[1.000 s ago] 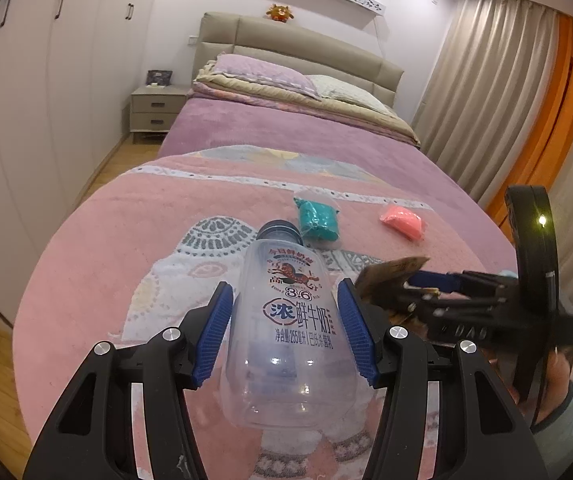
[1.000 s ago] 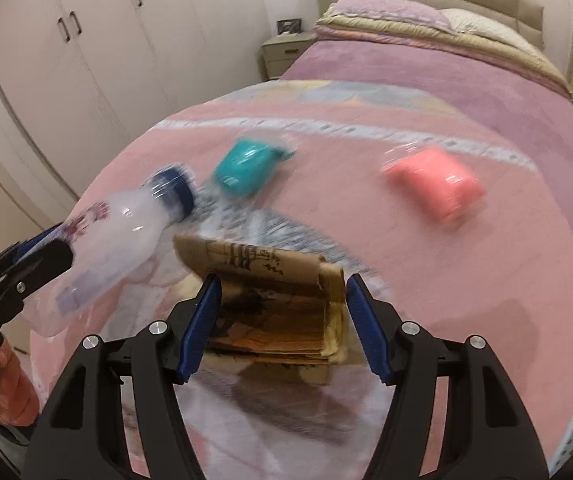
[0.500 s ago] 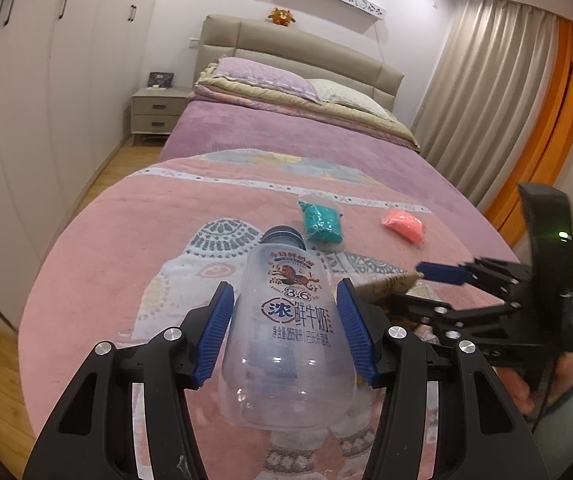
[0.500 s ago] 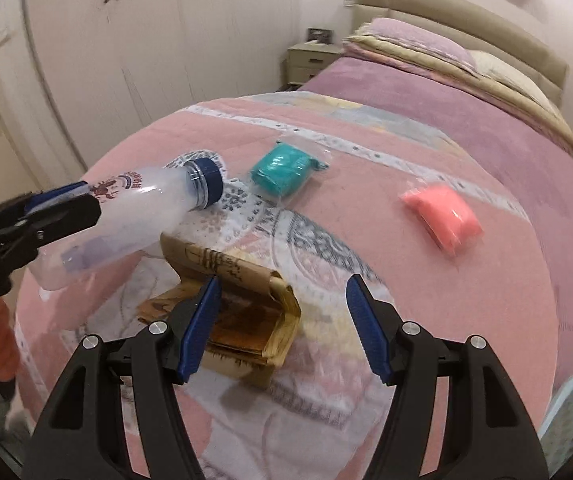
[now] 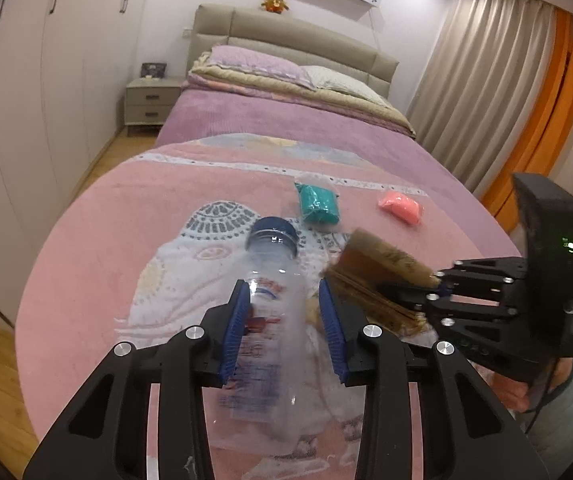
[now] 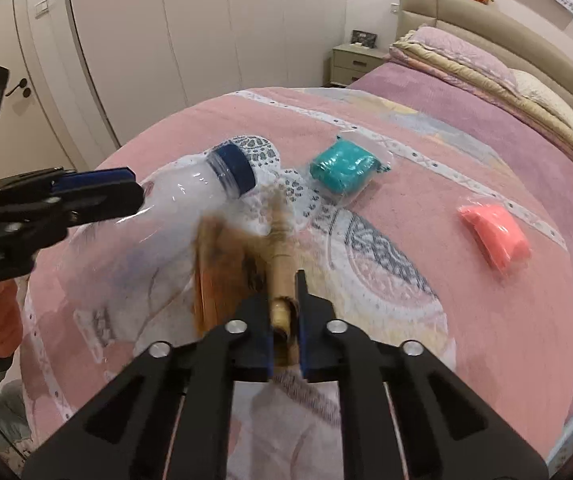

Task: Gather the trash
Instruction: 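Hold the bottle in the left gripper while the right grasps the brown paper bag, then carry the bottle and paper bag over the basket and open both grippers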

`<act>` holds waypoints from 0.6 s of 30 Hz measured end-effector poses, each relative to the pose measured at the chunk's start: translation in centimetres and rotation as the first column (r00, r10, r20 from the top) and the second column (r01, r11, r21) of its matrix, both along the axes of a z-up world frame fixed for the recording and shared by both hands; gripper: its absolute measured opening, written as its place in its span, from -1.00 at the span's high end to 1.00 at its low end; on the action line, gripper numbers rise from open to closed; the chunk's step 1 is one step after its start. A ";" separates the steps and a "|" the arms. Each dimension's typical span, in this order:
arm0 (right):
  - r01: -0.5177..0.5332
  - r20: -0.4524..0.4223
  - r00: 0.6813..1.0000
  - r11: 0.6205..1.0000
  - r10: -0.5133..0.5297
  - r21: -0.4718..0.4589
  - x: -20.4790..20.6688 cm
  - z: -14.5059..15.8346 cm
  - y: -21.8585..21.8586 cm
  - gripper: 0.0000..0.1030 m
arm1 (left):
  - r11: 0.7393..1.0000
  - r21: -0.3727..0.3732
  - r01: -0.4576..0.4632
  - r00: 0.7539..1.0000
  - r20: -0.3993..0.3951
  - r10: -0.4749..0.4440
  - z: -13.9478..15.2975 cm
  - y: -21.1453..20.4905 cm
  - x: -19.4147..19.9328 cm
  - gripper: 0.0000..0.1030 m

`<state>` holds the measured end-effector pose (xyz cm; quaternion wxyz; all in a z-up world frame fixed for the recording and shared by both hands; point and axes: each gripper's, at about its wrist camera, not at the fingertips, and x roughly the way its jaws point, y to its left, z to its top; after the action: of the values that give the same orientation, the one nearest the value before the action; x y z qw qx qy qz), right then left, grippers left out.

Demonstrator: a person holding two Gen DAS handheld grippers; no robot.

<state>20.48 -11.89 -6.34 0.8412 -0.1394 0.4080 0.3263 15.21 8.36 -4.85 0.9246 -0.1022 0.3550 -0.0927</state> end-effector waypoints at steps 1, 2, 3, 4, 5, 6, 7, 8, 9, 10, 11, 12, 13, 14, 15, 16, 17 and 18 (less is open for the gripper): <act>0.009 0.007 1.000 1.000 -0.009 0.003 -0.2 0.0 0.1 0.90 | 1.000 0.001 0.005 1.000 -0.003 -0.005 -0.1 0.0 -0.2 0.34; 0.020 0.013 1.000 1.000 -0.020 0.011 -0.5 0.1 -0.1 0.90 | 1.000 0.009 0.000 1.000 0.001 0.000 -0.1 0.0 -0.4 0.32; 0.037 0.018 0.999 0.999 -0.038 0.026 -1.0 0.2 -0.4 0.90 | 1.000 0.013 0.000 1.000 -0.002 0.000 -0.1 0.0 -0.5 0.29; 0.071 0.016 0.997 0.997 -0.072 0.042 -1.5 0.4 -0.9 0.90 | 1.000 0.013 0.000 1.000 -0.006 0.001 -0.1 0.1 -0.5 0.27; 0.100 0.015 0.995 0.994 -0.100 0.046 -1.8 0.5 -1.1 0.90 | 1.000 0.014 -0.003 1.000 -0.011 0.003 -0.2 0.2 -0.5 0.26; 0.171 0.032 0.985 0.985 -0.172 0.030 -2.4 0.7 -1.8 0.90 | 1.000 0.017 -0.009 1.000 -0.015 0.009 -0.2 0.3 -0.5 0.21; 0.203 0.041 0.978 0.979 -0.203 0.019 -2.8 0.8 -2.0 0.90 | 1.000 0.024 -0.020 1.000 -0.019 0.020 -0.2 0.6 -0.6 0.14; 0.237 0.047 0.970 0.971 -0.237 0.012 -2.9 1.0 -2.3 0.90 | 0.999 0.028 -0.024 1.000 -0.015 0.024 -0.2 0.8 -0.7 0.07; 0.302 0.048 0.952 0.953 -0.302 0.008 -3.5 1.1 -3.2 0.90 | 0.999 0.035 -0.026 1.000 -0.013 0.026 -0.1 1.0 -0.9 -0.15; 0.331 0.051 0.942 0.944 -0.330 0.004 -3.8 1.2 -3.5 0.90 | 0.999 0.045 -0.021 1.000 -0.014 0.021 -0.1 1.2 -1.0 -0.46; 0.362 0.058 0.931 0.932 -0.361 -0.004 -4.1 1.2 -3.9 0.90 | 0.999 0.046 -0.009 1.000 -0.024 0.010 -0.3 1.3 -1.0 -0.57; 0.397 0.070 0.916 0.918 -0.395 -0.016 -4.4 1.2 -4.4 0.90 | 0.999 0.046 0.004 0.999 -0.037 -0.002 -0.5 1.3 -1.0 -0.60; 0.435 0.073 0.899 0.900 -0.433 -0.018 -5.0 1.1 -4.9 0.90 | 0.999 0.047 0.007 0.999 -0.052 -0.004 -0.9 1.3 -0.9 -0.60; 0.441 0.067 0.896 0.897 -0.440 -0.013 -4.9 1.0 -5.3 0.90 | 0.999 0.039 0.012 0.997 -0.070 -0.010 -1.3 1.3 -0.8 -0.60; 0.450 0.052 0.892 0.893 -0.449 0.000 -5.1 0.9 -5.7 0.90 | 0.999 0.026 0.024 0.996 -0.085 -0.022 -1.6 1.2 -0.5 -0.60; 0.455 0.033 0.890 0.890 -0.456 0.015 -5.5 0.8 -6.0 0.90 | 0.999 0.011 0.032 0.995 -0.100 -0.031 -1.9 1.1 -0.3 -0.59; 0.461 0.029 0.887 0.887 -0.461 0.017 -5.7 0.7 -6.2 0.90 | 0.999 0.009 0.031 0.994 -0.110 -0.030 -2.2 0.9 -0.1 -0.58; 0.468 0.029 0.883 0.884 -0.468 0.016 -5.9 0.6 -6.5 0.90 | 0.999 0.020 0.030 0.993 -0.114 -0.028 -2.3 0.7 0.0 -0.55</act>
<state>14.54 -18.36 -5.76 0.9020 -0.0386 0.4148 0.1133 15.20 9.09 -7.17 0.9025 -0.0924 0.4094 -0.0963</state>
